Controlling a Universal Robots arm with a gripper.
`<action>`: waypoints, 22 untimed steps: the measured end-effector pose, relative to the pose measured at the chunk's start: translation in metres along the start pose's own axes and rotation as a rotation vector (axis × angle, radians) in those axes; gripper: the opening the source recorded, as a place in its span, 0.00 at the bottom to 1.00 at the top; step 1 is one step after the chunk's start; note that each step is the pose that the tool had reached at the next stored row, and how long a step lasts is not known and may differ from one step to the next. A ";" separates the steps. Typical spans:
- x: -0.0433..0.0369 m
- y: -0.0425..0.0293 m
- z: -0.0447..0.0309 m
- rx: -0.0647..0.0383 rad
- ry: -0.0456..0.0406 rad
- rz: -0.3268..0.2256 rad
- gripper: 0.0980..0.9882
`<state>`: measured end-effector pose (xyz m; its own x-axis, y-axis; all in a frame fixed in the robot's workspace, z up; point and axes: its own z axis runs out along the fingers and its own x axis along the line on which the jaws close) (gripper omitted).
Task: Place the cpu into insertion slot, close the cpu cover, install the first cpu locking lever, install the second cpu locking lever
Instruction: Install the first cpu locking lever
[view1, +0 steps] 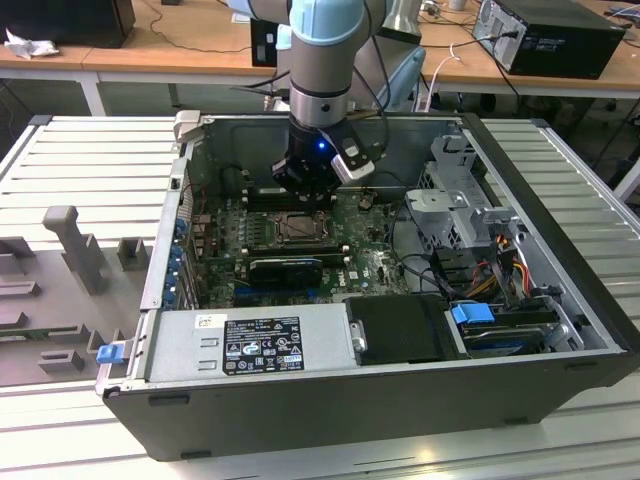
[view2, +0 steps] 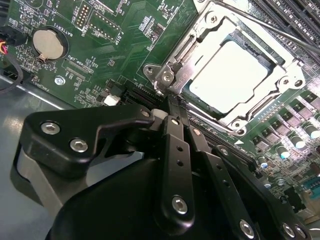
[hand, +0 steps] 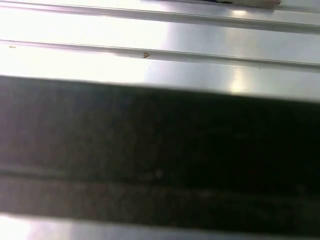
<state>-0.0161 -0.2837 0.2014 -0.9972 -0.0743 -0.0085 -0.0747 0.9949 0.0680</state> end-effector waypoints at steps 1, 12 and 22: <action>-0.0001 0.0002 -0.0017 0.001 0.0000 0.000 0.01; 0.0003 -0.0030 -0.0151 0.003 0.0006 0.000 0.01; 0.0005 -0.0063 -0.0153 0.003 0.0005 0.000 0.01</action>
<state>-0.0162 -0.2910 0.2162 -0.9972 -0.0740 -0.0080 -0.0744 0.9951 0.0653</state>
